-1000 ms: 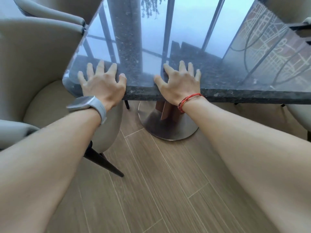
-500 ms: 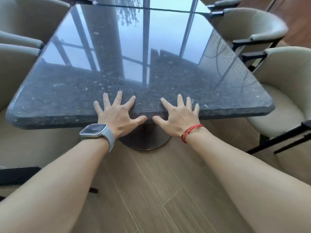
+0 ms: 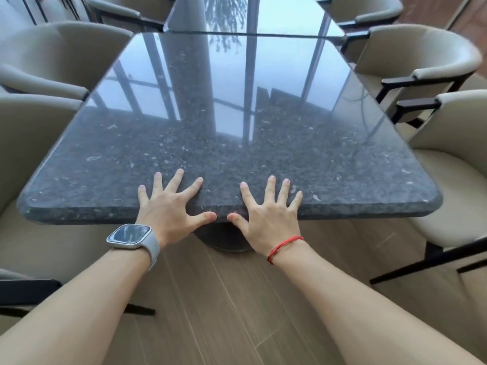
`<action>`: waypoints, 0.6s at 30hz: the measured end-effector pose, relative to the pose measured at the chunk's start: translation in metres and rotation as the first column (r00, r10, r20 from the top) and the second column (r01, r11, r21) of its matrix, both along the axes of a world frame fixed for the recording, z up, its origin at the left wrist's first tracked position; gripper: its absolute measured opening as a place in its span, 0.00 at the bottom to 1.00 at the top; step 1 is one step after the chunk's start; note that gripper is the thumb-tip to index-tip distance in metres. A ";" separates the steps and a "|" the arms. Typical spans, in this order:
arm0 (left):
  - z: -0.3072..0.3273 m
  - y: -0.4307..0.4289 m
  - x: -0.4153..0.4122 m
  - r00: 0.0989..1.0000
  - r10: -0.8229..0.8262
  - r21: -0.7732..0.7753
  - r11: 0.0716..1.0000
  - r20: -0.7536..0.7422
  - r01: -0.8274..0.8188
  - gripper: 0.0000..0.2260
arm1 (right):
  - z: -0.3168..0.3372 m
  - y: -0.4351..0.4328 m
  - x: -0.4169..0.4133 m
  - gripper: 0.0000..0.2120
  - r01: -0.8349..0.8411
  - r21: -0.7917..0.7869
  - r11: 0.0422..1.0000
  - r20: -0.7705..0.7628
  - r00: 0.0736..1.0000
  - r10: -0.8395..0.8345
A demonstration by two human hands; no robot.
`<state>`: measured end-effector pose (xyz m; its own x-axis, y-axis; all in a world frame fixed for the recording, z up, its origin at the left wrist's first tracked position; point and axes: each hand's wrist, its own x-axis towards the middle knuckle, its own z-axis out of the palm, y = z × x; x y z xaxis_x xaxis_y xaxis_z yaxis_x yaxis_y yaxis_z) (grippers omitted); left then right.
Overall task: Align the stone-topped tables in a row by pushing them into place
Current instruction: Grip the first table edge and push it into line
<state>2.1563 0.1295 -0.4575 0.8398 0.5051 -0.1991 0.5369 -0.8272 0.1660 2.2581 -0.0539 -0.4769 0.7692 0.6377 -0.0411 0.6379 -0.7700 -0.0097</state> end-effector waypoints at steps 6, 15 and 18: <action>0.011 -0.018 0.003 0.999 0.019 -0.031 0.999 0.047 -0.017 0.38 | 0.012 -0.008 0.004 0.36 0.048 0.110 0.993 -0.117 0.993 -0.035; -0.012 -0.017 0.030 0.985 0.006 0.086 0.996 0.174 -0.021 0.35 | 0.015 -0.059 0.056 0.36 0.245 0.260 0.934 -0.024 0.969 -0.248; -0.033 -0.024 0.030 0.966 -0.023 0.237 0.971 0.257 -0.040 0.35 | -0.004 -0.048 0.060 0.38 0.237 0.261 0.936 0.018 0.968 -0.250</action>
<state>2.1867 0.1056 -0.4904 0.8420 0.5184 0.1492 0.5093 -0.8551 0.0969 2.3184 -0.1016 -0.4805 0.8991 0.4148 0.1401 0.4359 -0.8778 -0.1987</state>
